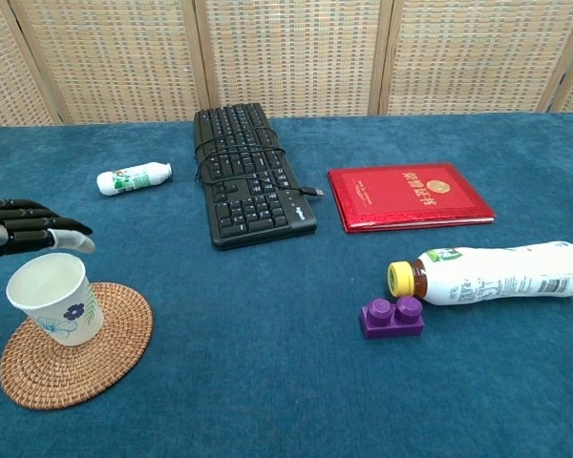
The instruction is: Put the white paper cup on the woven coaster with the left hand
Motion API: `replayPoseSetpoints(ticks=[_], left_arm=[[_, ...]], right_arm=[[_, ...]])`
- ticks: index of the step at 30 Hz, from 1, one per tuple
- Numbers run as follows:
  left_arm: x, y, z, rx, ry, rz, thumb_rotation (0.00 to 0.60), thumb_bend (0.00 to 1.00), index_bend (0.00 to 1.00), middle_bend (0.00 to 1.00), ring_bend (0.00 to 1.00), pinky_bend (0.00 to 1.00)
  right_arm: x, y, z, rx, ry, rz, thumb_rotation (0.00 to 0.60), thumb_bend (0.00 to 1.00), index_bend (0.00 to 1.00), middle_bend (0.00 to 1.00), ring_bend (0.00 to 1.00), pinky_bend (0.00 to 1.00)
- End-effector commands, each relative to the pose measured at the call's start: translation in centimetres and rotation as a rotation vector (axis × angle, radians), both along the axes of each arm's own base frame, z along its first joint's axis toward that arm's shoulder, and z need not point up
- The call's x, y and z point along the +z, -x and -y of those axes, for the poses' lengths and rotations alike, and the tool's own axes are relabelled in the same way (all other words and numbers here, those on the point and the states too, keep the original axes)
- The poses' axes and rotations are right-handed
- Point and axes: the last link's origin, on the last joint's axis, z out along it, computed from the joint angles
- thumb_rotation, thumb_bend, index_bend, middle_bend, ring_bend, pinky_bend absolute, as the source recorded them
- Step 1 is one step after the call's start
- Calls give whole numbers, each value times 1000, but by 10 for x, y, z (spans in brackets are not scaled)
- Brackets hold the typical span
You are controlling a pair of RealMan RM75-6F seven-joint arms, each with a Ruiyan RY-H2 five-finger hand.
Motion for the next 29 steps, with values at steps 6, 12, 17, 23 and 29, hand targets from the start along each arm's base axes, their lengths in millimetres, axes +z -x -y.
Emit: replayPoseSetpoints(ticks=[6,12,17,23,29], left_arm=[[54,6,1,123,-236,193,600,293,0,0,0,0],[73,17,26,189,-398,265,600,293,0,0,0,0],[69,35,61,271,-484,225,600,291,0,0,0,0],[69,58,100,352,-576,210,600,292,0,0,0,0],[71,66,102,352,-593,205,600,290,0,0,0,0]], right_arm=[[-3,-1,1,4,-11,4,600,81,38,0,0,0],[-7,-4,1,16,-22,-8,600,82,31,0,0,0],[-10,-7,0,30,-26,-20,600,82,31,0,0,0],[-10,-9,0,32,-22,-19,600,81,31,0,0,0],[-11,-12,-1,49,-27,-19,600,81,32,0,0,0]])
